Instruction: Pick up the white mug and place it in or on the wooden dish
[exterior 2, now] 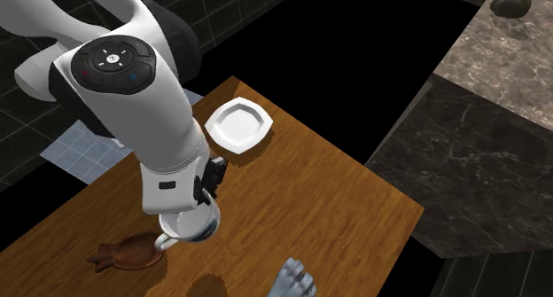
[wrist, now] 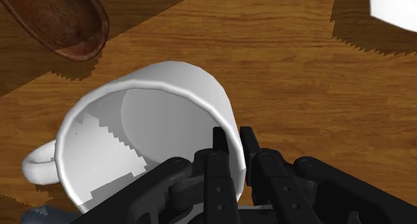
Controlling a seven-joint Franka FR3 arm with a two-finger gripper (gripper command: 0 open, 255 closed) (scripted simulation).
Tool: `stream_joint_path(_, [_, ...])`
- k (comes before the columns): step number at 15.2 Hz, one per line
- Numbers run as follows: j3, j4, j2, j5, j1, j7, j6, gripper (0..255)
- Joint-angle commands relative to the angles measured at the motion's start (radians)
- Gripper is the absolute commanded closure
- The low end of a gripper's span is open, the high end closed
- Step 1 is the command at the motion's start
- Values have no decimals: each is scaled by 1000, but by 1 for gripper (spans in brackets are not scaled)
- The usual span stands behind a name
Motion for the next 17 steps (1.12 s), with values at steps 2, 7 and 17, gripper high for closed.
stream_joint_path(2, [-37,-60,-61,-4,-30,-66,4,255])
stream_joint_path(7, [-108,-136,-140,-22,-81,-176,7,255])
stream_joint_path(17, [-236,-218,-211,-66,-167,-359,31,255])
